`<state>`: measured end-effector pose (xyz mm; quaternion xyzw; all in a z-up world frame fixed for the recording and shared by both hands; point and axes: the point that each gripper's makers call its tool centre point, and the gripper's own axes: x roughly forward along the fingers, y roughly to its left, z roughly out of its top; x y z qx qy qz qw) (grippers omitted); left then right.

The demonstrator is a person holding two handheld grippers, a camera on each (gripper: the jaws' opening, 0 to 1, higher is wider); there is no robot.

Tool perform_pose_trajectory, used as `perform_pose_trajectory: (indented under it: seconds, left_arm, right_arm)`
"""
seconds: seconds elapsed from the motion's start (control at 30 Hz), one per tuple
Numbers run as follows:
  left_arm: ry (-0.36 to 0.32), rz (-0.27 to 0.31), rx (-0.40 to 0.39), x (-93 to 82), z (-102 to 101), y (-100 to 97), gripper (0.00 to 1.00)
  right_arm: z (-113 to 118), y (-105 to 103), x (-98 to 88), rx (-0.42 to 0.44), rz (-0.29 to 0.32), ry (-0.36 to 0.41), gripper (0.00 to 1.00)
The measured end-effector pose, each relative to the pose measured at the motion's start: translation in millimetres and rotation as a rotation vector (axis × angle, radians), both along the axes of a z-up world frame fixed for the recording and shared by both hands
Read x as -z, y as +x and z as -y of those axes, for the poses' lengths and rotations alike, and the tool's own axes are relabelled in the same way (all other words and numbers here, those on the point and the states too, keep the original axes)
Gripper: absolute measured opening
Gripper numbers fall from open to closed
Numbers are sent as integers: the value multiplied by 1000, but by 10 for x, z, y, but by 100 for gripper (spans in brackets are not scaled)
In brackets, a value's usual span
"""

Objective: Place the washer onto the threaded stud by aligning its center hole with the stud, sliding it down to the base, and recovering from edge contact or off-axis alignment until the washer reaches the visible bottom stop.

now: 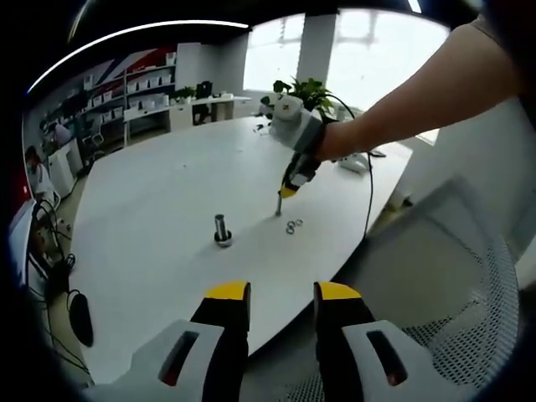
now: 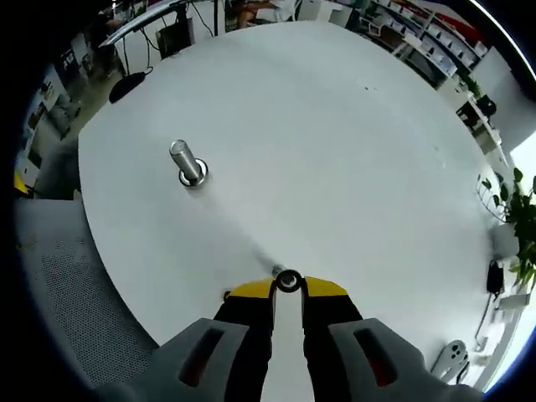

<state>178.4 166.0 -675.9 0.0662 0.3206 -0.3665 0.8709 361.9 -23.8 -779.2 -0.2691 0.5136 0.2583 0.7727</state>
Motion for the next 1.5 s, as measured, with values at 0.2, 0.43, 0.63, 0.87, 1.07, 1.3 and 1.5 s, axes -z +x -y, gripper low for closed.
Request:
perform_pose_trajectory:
  seconds: [0.2,0.43,0.63,0.87,1.07,1.3,1.5]
  left_arm:
    - [2,-5,0,7,1,-3,28]
    - [5,-9,-1,17,-5,-4,28]
    - [6,-12,-3,23,-9,-3,27]
    - [8,-22,-7,38,-14,-6,27]
    - [7,-22,-15,38,-23,7,27]
    - [17,-34,-18,66,-32,-2,28]
    - [23,-40,-21,83,-40,-3,28]
  right_arm:
    - [-6,-19,63,-3,-18,-1,14]
    - [-6,-5,143,-1,-33,0,14]
    - [16,19,257,20,-49,5,14]
    - [20,-9,440,33,-86,1,14]
    - [-18,-76,507,36,-101,-11,14]
    - [-97,-198,486,64,-104,-5,15]
    - [-73,-298,459,73,-117,-12,18]
